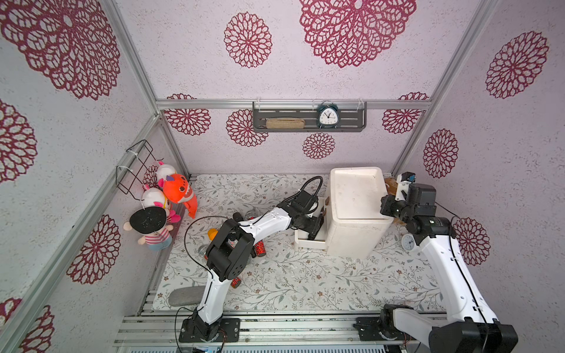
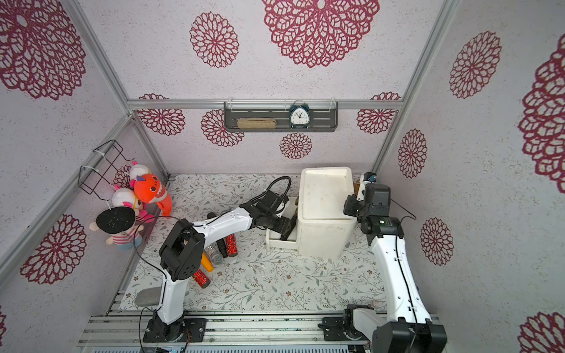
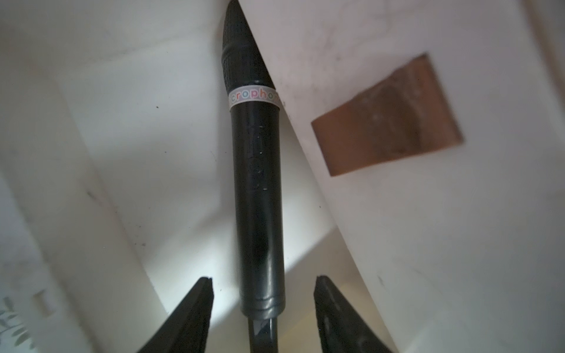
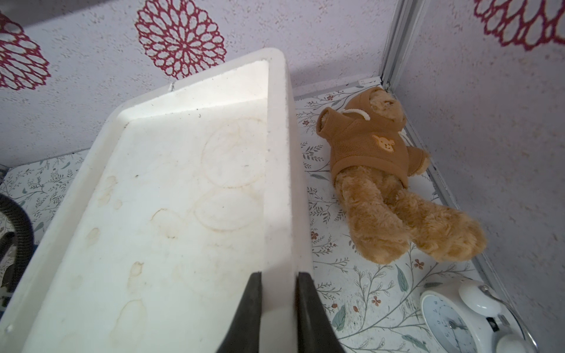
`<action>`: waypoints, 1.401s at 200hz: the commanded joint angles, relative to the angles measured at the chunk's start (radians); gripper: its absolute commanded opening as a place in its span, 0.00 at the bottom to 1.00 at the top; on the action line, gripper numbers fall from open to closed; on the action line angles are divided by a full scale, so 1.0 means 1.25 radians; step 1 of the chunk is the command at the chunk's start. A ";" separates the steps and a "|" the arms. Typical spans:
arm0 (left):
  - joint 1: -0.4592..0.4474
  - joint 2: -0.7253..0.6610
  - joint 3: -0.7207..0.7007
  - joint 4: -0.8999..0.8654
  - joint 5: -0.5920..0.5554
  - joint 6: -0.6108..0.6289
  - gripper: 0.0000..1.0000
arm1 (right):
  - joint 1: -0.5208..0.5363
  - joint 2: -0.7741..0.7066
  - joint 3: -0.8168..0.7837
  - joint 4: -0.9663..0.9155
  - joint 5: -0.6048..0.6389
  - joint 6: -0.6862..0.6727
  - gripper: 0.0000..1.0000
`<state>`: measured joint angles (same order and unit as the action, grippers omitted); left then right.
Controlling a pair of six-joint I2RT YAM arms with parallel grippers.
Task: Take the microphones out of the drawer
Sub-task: Pick up the microphone from the drawer.
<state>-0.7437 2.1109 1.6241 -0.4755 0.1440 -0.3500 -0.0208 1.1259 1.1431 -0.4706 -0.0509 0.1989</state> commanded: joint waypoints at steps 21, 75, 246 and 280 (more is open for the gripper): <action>-0.011 0.030 0.008 0.048 0.001 -0.002 0.59 | -0.004 -0.020 0.085 0.163 -0.052 0.026 0.00; -0.028 0.099 0.071 0.002 -0.046 -0.012 0.59 | -0.004 -0.006 0.104 0.157 -0.063 0.022 0.00; -0.036 0.120 0.170 -0.144 -0.074 -0.064 0.00 | -0.005 0.022 0.144 0.146 -0.059 0.015 0.00; -0.020 0.130 0.245 -0.244 -0.024 -0.095 0.00 | -0.005 0.023 0.141 0.149 -0.059 0.015 0.00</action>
<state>-0.7834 2.2795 1.8771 -0.6731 0.0444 -0.4339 -0.0238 1.1931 1.2137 -0.4995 -0.0677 0.1665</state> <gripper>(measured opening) 0.263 0.179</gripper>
